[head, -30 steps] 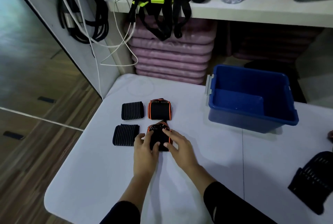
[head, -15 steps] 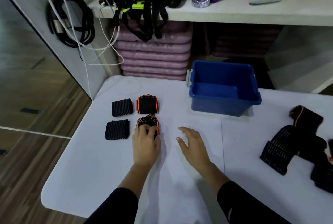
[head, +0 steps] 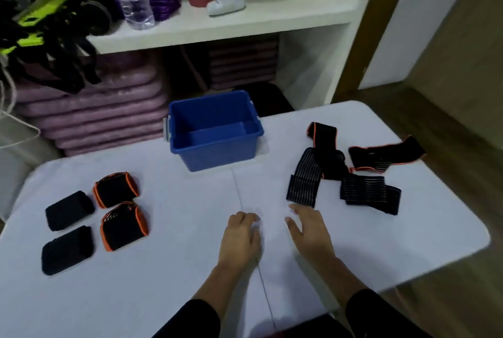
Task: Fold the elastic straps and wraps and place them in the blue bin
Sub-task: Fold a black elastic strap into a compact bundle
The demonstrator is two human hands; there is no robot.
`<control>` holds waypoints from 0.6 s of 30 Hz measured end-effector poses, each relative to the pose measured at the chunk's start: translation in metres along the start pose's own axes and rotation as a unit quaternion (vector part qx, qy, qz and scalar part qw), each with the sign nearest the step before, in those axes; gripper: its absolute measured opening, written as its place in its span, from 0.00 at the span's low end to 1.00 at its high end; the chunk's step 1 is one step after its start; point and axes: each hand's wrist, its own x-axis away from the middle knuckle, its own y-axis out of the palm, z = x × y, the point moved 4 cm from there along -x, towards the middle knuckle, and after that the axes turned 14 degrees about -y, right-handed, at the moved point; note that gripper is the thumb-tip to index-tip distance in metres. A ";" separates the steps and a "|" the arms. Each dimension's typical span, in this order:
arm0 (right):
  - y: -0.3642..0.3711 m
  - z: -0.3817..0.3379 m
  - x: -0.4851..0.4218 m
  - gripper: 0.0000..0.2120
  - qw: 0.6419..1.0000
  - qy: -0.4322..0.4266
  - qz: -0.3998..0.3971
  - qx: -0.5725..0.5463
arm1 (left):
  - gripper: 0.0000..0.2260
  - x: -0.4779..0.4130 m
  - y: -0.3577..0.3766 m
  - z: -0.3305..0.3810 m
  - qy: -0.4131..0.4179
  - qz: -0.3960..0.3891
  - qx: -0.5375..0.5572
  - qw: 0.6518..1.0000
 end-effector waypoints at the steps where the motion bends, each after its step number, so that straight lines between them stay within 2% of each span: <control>1: -0.009 0.011 0.002 0.22 1.000 0.009 0.007 0.005 | 0.13 -0.002 0.010 0.012 0.011 -0.014 0.002 1.000; 4: -0.036 0.042 0.002 0.20 0.999 0.049 0.021 0.006 | 0.11 -0.014 0.035 0.045 0.028 -0.043 0.008 0.999; 10: -0.083 0.103 -0.022 0.20 0.994 0.092 0.054 0.010 | 0.13 -0.046 0.067 0.095 0.005 -0.040 0.008 0.999; 13: -0.095 0.128 -0.040 0.22 0.995 0.087 0.026 0.032 | 0.15 -0.061 0.077 0.110 -0.031 -0.028 0.015 0.999; 18: -0.096 0.154 -0.065 0.33 0.995 0.070 -0.038 0.065 | 0.18 -0.085 0.089 0.121 -0.077 0.000 -0.031 0.997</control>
